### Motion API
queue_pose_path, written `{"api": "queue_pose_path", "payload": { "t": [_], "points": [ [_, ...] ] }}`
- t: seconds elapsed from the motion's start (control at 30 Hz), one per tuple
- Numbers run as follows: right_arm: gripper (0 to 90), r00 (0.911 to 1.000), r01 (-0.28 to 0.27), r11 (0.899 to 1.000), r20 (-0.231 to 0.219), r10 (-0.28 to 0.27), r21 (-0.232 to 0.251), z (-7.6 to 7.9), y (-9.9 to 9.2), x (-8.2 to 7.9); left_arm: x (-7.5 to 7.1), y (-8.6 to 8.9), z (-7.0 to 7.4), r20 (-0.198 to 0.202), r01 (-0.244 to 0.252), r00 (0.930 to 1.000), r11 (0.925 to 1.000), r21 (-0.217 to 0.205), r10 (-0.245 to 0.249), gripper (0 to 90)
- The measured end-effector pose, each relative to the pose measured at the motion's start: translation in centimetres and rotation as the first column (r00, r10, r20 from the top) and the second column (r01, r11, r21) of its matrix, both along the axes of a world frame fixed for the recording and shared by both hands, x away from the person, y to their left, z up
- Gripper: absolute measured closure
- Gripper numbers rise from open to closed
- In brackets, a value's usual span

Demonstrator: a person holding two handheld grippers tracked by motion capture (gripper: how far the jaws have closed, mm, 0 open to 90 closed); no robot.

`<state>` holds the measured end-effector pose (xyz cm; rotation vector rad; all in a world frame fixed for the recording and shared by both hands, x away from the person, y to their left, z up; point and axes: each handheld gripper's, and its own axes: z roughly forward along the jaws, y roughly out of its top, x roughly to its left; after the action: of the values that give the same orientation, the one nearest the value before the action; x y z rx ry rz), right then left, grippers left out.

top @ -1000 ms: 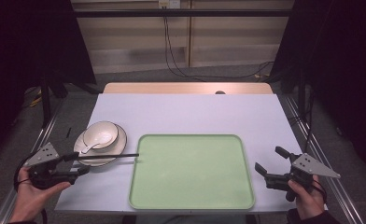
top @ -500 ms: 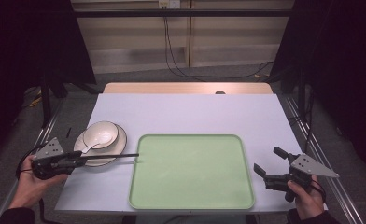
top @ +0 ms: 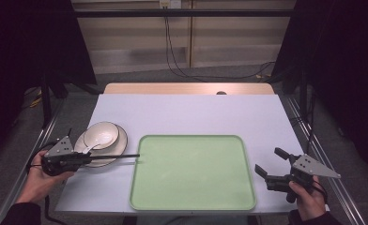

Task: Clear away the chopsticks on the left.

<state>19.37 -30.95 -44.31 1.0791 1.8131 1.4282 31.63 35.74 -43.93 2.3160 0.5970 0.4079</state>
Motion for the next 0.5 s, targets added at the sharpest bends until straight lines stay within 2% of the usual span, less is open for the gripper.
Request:
{"api": "queue_pose_path", "payload": {
  "t": [0.1,0.17,0.2,0.27,0.3,0.37,0.4,0.5],
  "points": [
    [3.9,1.0,0.004,1.0,0.001,-0.004,0.007,0.0,-0.1,0.0,0.1,-0.3,-0.1,-0.009,0.014,0.9999,0.9995,0.028,-0.014,77.0],
    [3.9,1.0,0.006,1.0,0.004,-0.006,0.004,0.0,0.0,0.1,0.1,-0.5,-0.2,-0.014,0.018,0.9997,0.9997,0.015,-0.017,77.4],
    [3.9,1.0,0.004,1.0,0.003,-0.004,0.004,0.0,0.0,0.0,0.2,-0.5,-0.1,0.0,0.023,0.9997,0.9993,0.028,-0.023,77.4],
    [3.9,1.0,0.005,1.0,0.004,-0.005,0.004,0.0,0.0,0.0,0.3,-0.7,-0.1,-0.005,0.035,0.9994,0.9988,0.033,-0.035,77.4],
    [3.9,1.0,0.005,1.0,0.003,-0.006,0.003,0.0,0.0,0.0,0.3,-0.9,-0.1,-0.007,0.031,0.9995,0.9993,0.021,-0.031,76.8],
    [3.9,1.0,0.002,1.0,-0.001,-0.002,0.006,-0.1,0.0,0.1,0.3,-1.1,0.1,-0.016,0.044,0.9989,0.9983,0.039,-0.043,73.0],
    [3.8,1.0,-0.002,1.0,-0.006,0.002,0.005,-0.1,0.0,0.1,0.3,-1.1,0.2,-0.016,0.054,0.9984,0.9969,0.057,-0.053,72.8],
    [3.9,0.9999,-0.014,1.0,-0.004,0.014,0.0,-0.1,0.1,0.1,0.3,-1.5,0.1,-0.021,0.072,0.9973,0.9946,0.075,-0.07,73.6]
  ]
}}
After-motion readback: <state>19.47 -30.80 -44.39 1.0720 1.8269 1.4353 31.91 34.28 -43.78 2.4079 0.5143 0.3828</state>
